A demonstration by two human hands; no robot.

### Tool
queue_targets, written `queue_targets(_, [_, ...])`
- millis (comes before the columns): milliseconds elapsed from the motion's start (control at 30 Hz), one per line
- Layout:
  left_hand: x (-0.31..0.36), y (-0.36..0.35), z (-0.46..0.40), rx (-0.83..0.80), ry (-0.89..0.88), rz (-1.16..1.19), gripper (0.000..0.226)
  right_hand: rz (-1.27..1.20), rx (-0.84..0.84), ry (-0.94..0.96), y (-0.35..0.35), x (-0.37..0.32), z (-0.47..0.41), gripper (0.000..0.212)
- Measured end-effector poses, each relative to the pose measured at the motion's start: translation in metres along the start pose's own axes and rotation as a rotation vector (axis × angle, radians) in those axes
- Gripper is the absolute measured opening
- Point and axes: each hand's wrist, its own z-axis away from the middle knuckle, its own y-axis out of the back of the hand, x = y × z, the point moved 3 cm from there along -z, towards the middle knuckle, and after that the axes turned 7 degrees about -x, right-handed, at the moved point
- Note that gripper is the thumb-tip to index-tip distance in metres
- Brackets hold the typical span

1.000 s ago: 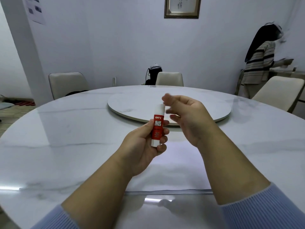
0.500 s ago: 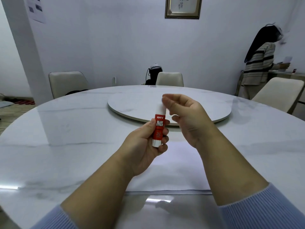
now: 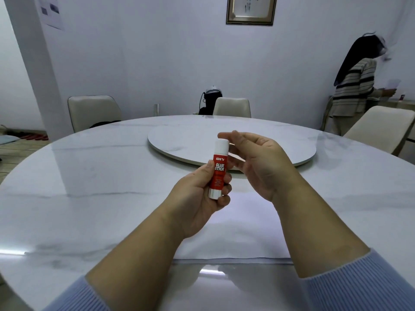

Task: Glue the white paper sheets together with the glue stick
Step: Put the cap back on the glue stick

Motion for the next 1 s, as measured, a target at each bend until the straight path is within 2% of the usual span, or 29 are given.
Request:
queue_targets(100, [-0.001, 0.001, 0.0, -0.004, -0.001, -0.02, 0.036, -0.014, -0.029, 0.009, 0.0, 0.001, 0.001, 0.015])
queue_targets(400, [-0.001, 0.006, -0.002, 0.123, 0.008, -0.166, 0.035, 0.413, 0.07, 0.112, -0.008, -0.006, -0.003, 0.018])
queue_targets(633, [0.001, 0.012, -0.004, 0.182, 0.001, -0.271, 0.035, 0.553, 0.154, 0.133, -0.015, -0.003, -0.005, 0.016])
queue_targets(733, [0.002, 0.01, -0.007, 0.16, -0.051, -0.207, 0.035, 0.586, 0.073, 0.126, -0.02, 0.005, -0.004, 0.009])
queue_targets(833, [-0.001, 0.013, -0.01, 0.162, -0.04, -0.239, 0.035, 0.538, -0.002, 0.111, -0.011, 0.01, -0.003, 0.022])
queue_targets(900, [-0.001, 0.021, -0.012, 0.256, -0.02, -0.408, 0.036, 0.469, 0.07, 0.129, 0.0, 0.014, -0.004, 0.028])
queue_targets(1000, [0.005, 0.034, -0.012, 0.469, -0.058, -0.548, 0.025, 0.543, 0.222, 0.103, 0.015, 0.028, -0.009, 0.031])
